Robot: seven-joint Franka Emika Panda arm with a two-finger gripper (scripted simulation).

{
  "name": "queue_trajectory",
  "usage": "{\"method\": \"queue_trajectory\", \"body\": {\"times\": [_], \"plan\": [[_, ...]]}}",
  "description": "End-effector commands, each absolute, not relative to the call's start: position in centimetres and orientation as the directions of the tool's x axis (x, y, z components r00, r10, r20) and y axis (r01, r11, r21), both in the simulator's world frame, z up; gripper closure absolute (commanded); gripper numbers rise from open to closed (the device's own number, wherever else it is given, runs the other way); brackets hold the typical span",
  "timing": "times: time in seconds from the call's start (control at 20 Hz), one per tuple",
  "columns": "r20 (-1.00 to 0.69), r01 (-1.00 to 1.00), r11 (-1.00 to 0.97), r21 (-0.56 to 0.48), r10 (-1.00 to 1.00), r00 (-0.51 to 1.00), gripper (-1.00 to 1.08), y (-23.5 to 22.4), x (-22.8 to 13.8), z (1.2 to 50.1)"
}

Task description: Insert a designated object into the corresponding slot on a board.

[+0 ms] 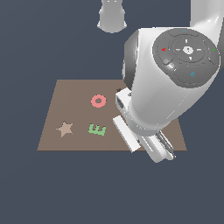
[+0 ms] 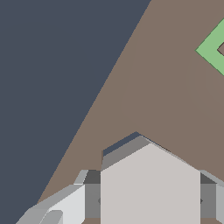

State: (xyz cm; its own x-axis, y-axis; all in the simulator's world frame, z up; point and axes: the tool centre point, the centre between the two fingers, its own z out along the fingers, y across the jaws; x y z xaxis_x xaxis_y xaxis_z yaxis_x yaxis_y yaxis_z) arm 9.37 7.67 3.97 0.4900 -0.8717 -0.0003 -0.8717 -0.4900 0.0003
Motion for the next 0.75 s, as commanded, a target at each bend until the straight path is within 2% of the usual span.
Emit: {"method": "queue_trajectory", "body": {"times": [0.0, 0.2, 0.25, 0.7], "plan": [[0.000, -0.872, -0.490, 0.000, -0.872, 0.490, 1.08, 7.67, 9.42, 3.68], [-0.001, -0.871, -0.491, 0.001, -0.871, 0.491, 1.08, 7.72, 9.50, 3.07], [-0.001, -0.871, -0.491, 0.001, -0.871, 0.491, -0.92, 7.72, 9.50, 3.07], [-0.001, -0.871, -0.491, 0.001, -0.871, 0.491, -0.92, 7.72, 9.50, 3.07]]}}
